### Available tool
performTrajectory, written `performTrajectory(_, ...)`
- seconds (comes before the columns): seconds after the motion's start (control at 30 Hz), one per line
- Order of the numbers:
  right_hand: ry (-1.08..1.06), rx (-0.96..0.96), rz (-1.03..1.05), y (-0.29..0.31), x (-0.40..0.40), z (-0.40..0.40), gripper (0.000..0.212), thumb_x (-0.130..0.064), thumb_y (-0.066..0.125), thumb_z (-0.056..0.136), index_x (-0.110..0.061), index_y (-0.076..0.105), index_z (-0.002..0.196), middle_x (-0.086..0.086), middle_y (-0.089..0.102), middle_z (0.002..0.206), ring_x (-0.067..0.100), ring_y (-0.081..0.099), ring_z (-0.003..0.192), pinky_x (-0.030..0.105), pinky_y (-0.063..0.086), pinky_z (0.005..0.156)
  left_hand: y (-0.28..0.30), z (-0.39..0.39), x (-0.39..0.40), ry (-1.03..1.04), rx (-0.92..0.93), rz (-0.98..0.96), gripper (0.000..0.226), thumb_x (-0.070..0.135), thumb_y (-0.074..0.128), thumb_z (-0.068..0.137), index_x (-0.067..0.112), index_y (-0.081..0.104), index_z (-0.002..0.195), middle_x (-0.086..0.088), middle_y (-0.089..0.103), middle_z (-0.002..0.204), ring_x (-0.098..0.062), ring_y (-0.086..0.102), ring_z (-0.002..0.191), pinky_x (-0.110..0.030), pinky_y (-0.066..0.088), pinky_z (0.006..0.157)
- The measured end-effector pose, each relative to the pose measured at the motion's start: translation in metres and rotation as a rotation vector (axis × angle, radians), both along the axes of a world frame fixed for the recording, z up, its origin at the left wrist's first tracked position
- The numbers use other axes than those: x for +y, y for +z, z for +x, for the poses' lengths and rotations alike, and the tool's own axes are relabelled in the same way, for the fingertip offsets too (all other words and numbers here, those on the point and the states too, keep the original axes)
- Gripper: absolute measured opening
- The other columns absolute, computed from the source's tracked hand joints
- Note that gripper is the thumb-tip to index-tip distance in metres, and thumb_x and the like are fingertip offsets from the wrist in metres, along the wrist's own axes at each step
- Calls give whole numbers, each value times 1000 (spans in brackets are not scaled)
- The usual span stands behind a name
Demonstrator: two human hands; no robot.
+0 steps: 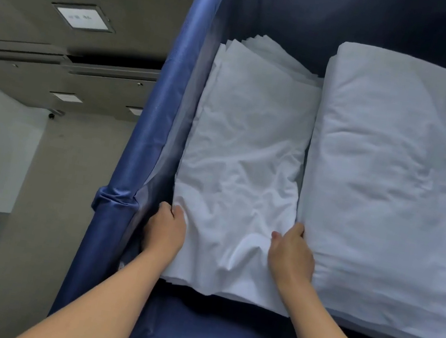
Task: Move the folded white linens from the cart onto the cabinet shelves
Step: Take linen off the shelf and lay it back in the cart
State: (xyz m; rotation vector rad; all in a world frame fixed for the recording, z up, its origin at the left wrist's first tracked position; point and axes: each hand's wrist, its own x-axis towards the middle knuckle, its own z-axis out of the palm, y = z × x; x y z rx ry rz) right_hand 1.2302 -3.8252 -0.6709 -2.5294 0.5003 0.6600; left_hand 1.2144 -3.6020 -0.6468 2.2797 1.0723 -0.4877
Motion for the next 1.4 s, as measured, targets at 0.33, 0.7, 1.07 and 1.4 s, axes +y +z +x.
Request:
performTrajectory(0.33, 176, -158, 32, -10, 0, 0, 67, -7, 47, 96, -18, 17, 155, 17, 40, 130, 39, 55, 98, 38, 42, 69, 8, -16, -5, -294, -73, 248, 27, 35, 39, 106, 9, 40, 102, -17, 65, 97, -41, 61, 88, -39, 40, 62)
performTrajectory(0.7, 176, 129, -50, -22, 18, 19, 73, -26, 60, 95, -9, 14, 150, 25, 33, 137, 40, 45, 122, 41, 42, 95, -7, 2, 4, 43, 85, -4, 48, 49, 37, 102, 6, 44, 123, -19, 60, 122, -40, 57, 108, -41, 47, 87)
performTrajectory(1.07, 232, -89, -58, -55, 32, 7, 85, -66, 25, 90, -13, 20, 157, 14, -4, 166, 33, -13, 151, 42, 0, 121, -57, 76, -15, -836, -190, 550, 78, 60, 34, 94, 15, 27, 157, -20, 13, 165, -38, 12, 152, -55, 8, 120)
performTrajectory(1.4, 211, -253, 69, -41, 28, 129, 73, -36, 47, 101, -6, 11, 158, 16, 1, 165, 31, 2, 153, 38, 7, 123, -101, 107, -16, -953, -192, 535, 74, 62, 27, 94, 21, 32, 156, -18, 15, 165, -38, 12, 152, -66, 5, 116)
